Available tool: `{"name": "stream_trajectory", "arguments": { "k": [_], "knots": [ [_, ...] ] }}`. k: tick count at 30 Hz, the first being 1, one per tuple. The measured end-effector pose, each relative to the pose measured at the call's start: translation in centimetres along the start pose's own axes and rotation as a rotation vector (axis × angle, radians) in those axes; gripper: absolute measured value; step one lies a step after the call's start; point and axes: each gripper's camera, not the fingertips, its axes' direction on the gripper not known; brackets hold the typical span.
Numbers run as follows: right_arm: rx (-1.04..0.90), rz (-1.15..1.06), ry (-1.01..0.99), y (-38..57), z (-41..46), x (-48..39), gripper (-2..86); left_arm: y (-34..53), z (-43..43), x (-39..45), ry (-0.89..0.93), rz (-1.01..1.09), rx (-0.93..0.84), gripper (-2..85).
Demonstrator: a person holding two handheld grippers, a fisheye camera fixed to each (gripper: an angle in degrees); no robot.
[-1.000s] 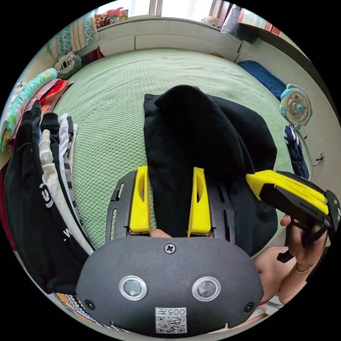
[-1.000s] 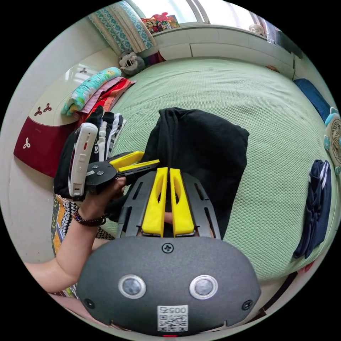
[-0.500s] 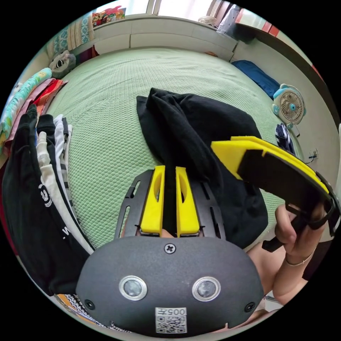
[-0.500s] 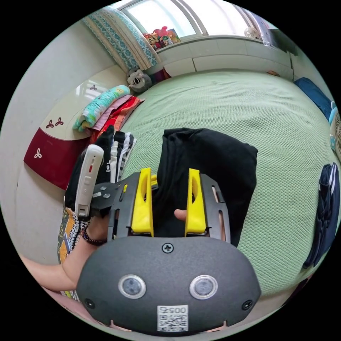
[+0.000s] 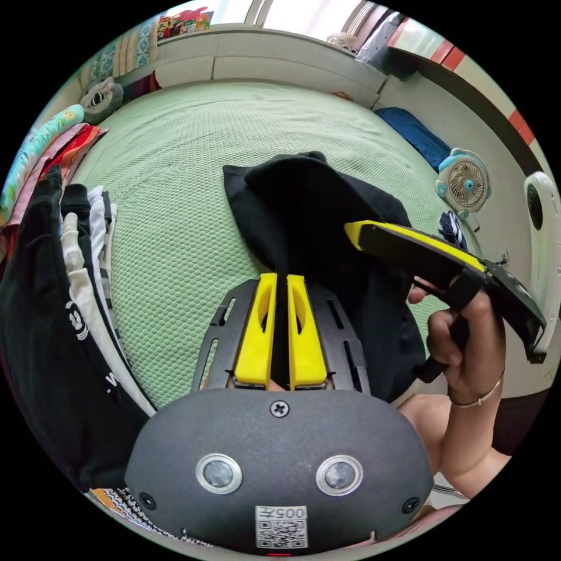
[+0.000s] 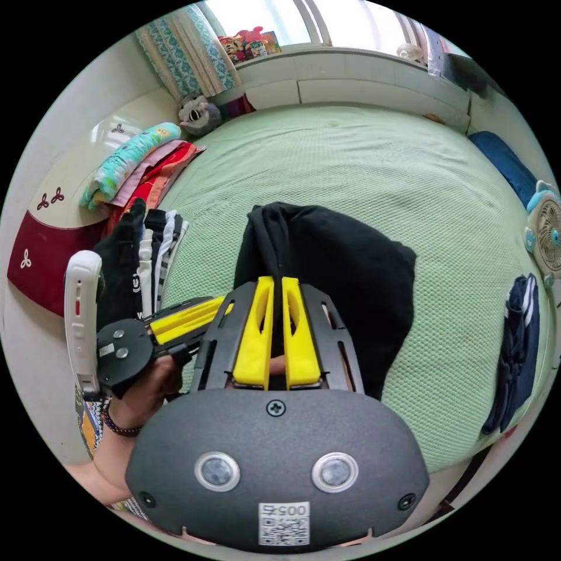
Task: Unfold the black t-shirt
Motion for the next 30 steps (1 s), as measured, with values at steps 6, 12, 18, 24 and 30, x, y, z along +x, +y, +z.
{"name": "stream_trajectory", "arguments": {
  "k": [6, 12, 18, 24, 30],
  "knots": [
    [0.118, 0.039, 0.048, 1.0, -5.3, 3.8, -1.3, 0.7, -2.9, 0.5, -0.094, 0.006, 0.071, 4.6],
    [0.254, 0.122, 0.145, 2.6, -9.9, 8.3, -1.3, 2.6, -6.3, -1.4, -0.195, -0.090, 0.142, 4.6],
    [0.283, 0.237, 0.299, 3.7, -11.8, 13.1, -1.2, 4.4, -9.0, -3.2, -0.266, -0.180, 0.181, 4.6],
    [0.092, 0.327, 0.425, 2.2, -7.4, 17.1, 1.9, 2.9, -5.9, -2.2, -0.261, -0.151, 0.015, 5.6],
    [0.069, 0.358, 0.436, 2.7, -8.7, 18.7, 6.8, 3.1, -8.8, -2.8, -0.264, -0.203, 0.112, 7.5]
  ]
}}
